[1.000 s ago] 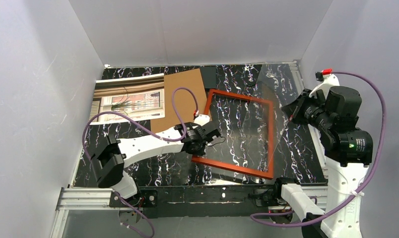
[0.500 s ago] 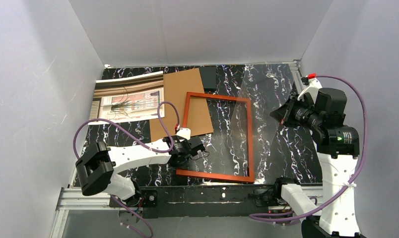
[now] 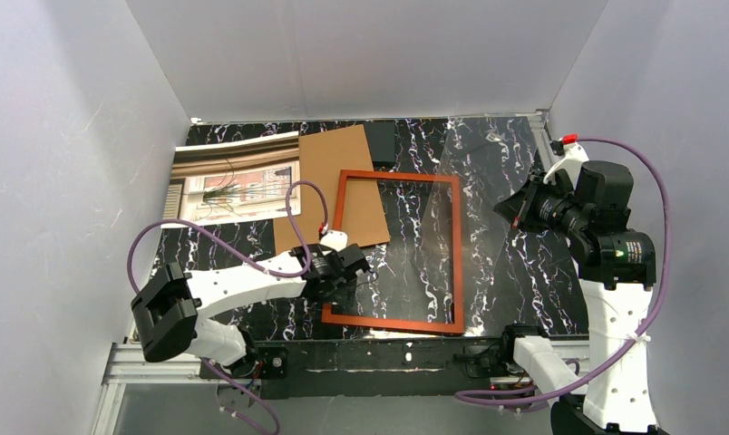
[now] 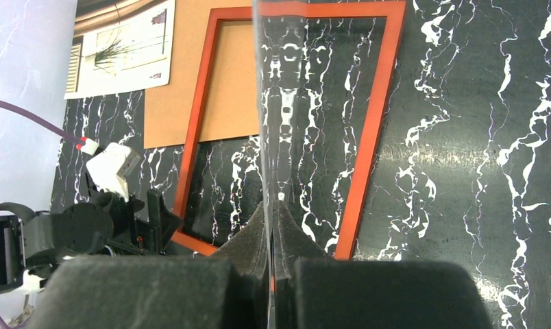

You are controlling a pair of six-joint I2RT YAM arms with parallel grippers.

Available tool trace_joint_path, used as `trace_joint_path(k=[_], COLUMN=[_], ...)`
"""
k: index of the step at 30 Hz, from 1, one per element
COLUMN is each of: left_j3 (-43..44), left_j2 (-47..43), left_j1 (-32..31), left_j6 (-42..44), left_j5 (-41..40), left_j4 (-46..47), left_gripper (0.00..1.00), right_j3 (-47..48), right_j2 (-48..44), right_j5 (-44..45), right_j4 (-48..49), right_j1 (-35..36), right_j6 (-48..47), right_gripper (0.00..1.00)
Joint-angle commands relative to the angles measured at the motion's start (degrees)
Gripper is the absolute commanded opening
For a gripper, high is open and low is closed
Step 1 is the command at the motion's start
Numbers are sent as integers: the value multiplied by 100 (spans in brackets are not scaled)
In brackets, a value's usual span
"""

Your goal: Put the photo into the frame

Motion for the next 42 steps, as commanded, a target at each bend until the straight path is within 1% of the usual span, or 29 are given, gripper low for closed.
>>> trace_joint_path(k=[1, 2, 5, 7, 10, 16, 19, 22, 24, 25, 30, 34, 39, 42], left_j3=[-57, -126, -151, -92, -12, -15, -76, -119, -11, 87, 737, 1467, 2256, 2587], left_j2=[-276, -294, -139, 81, 423, 1075, 1237, 1153, 995, 899, 296, -88, -214, -205], left_j1=[455, 597, 1041, 1270, 1420, 1560, 1587, 1587, 1587, 1587, 1585, 1587, 1634, 1703], left_j6=[549, 691, 939, 1040, 1158, 1143, 1158, 1224, 1327, 1372, 1643, 1867, 2116, 2500], left_j5=[480, 810, 1526, 1780, 2041, 2054, 2085, 2152, 2138, 2096, 1908, 1752, 1448, 1112], left_j4=[-288, -66, 150, 135, 218, 398, 519, 714, 597, 470, -173, -710, -1441, -1867], left_gripper=[94, 93, 91, 88, 83, 62, 44, 23, 4, 0, 0, 0, 0, 0], right_j3=[6, -24, -134, -182, -244, -258, -208, -179, -170, -157, -14, 224, 580, 717], right_j2=[-74, -74, -60, -51, -30, -1, 15, 25, 25, 27, 4, 23, 51, 53], right_j5=[17, 12, -56, -124, -152, -157, -147, -148, -178, -184, -305, -493, -690, -746], right_j4=[266, 264, 295, 307, 323, 314, 298, 283, 290, 288, 258, 202, 111, 76], right_j1=[-8, -8, -13, -14, -13, -14, -16, -14, -14, -17, -12, -14, -16, -14], right_j6=[-66, -63, -36, -13, -4, 4, -3, -4, 1, 5, 102, 208, 323, 357], right_gripper=[1, 1, 1, 1, 1, 1, 1, 1, 1, 1, 1, 1, 1, 1])
